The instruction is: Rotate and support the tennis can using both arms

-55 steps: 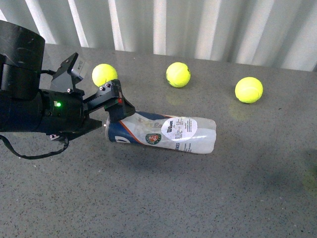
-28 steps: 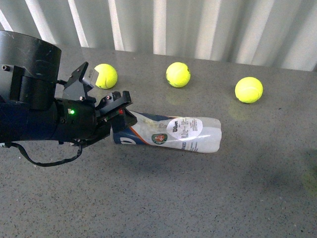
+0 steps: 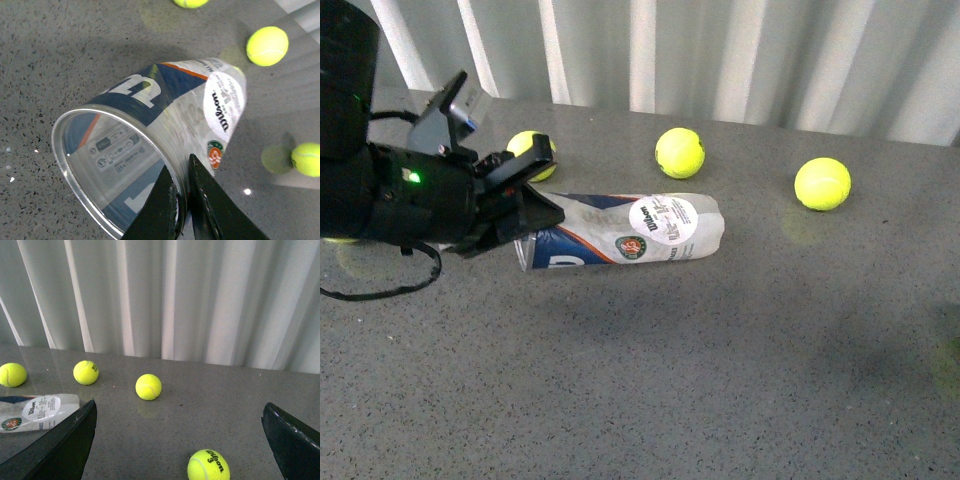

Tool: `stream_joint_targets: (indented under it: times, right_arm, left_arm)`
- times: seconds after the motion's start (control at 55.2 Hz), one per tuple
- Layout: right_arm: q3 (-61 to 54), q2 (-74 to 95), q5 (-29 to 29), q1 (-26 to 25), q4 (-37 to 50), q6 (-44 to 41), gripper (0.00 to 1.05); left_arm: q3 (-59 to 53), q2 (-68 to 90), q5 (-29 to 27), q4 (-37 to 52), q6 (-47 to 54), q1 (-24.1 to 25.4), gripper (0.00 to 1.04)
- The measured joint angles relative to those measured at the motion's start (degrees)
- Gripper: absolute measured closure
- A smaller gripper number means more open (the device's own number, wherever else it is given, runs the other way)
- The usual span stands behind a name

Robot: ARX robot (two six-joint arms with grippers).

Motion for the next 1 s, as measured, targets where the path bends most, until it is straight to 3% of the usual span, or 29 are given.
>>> stream_joint_targets:
  times: [0.217, 0.38, 0.453, 0.598, 0.724, 0.851, 0.996]
  right_arm:
    - [0.0, 0.0, 0.0, 0.0, 0.02, 0.0, 0.07]
    - [0.0, 0.0, -0.02, 0.0, 0.0, 0.0, 0.07]
    - [0.0, 0.0, 0.0, 0.0, 0.0, 0.0, 0.07]
    - [0.0, 0.0, 0.0, 0.0, 0.0, 0.0, 0.07]
    - [0.0, 0.0, -0.02, 0.0, 0.02, 0.0, 0.07]
    - [0.0, 0.0, -0.02, 0.0, 0.02, 0.0, 0.07]
    - [0.0, 0.0, -0.02, 0.0, 0.02, 0.0, 0.07]
  left_arm:
    - [4.02, -13.86, 6.12, -15.8, 12.35, 0.72, 1.01]
    - [16.39, -24.15, 6.27, -37.27, 34.75, -1.68, 1.01]
    - [21.57, -25.7, 3.82, -46.03, 44.96, -3.04, 1.01]
    - [30.38, -25.03, -5.42, -65.59, 75.32, -5.99, 1.01]
    - [35.56, -21.9, -12.48, -77.5, 94.99, -7.89, 1.01]
    - [40.3, -17.9, -17.57, -79.87, 106.22, -9.7, 1.01]
    - [45.11, -12.26, -19.85, -82.47, 111.06, -13.66, 1.01]
